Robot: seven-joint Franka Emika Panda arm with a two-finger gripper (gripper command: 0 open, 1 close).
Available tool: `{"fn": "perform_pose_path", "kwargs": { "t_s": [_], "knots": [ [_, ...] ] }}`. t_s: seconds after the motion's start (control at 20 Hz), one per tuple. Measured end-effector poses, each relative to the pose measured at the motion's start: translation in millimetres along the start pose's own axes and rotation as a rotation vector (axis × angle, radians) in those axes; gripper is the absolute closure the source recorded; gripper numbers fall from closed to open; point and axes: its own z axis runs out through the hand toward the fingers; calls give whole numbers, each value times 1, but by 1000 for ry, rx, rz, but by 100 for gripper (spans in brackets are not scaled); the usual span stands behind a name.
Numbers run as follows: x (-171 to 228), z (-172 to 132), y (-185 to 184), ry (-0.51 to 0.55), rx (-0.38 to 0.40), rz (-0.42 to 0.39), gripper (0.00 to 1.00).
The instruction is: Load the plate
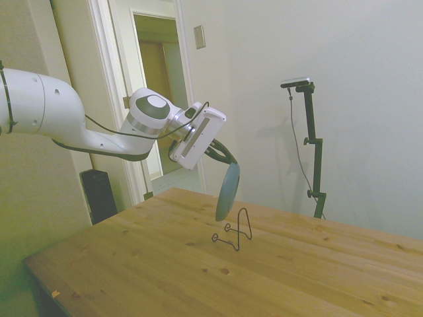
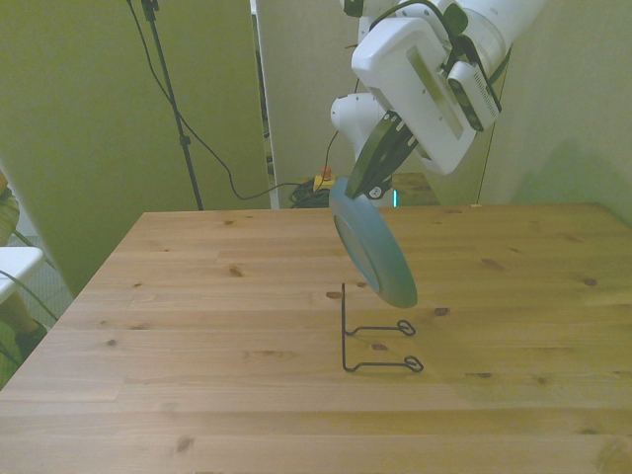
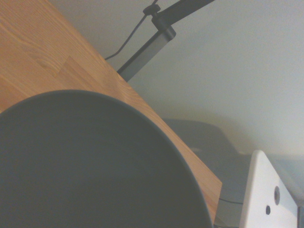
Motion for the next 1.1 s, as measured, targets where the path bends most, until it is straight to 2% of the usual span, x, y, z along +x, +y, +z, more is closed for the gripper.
{"fn": "perform_pose_path", "kwargs": {
  "t_s": [0.35, 0.65, 1.1],
  "knots": [
    [-1, -1, -3, 61, -61, 44, 100],
    [-13, -4, -24, 99, -64, 51, 100],
    [-17, 1, -23, 127, -112, 5, 100]
  ]
}}
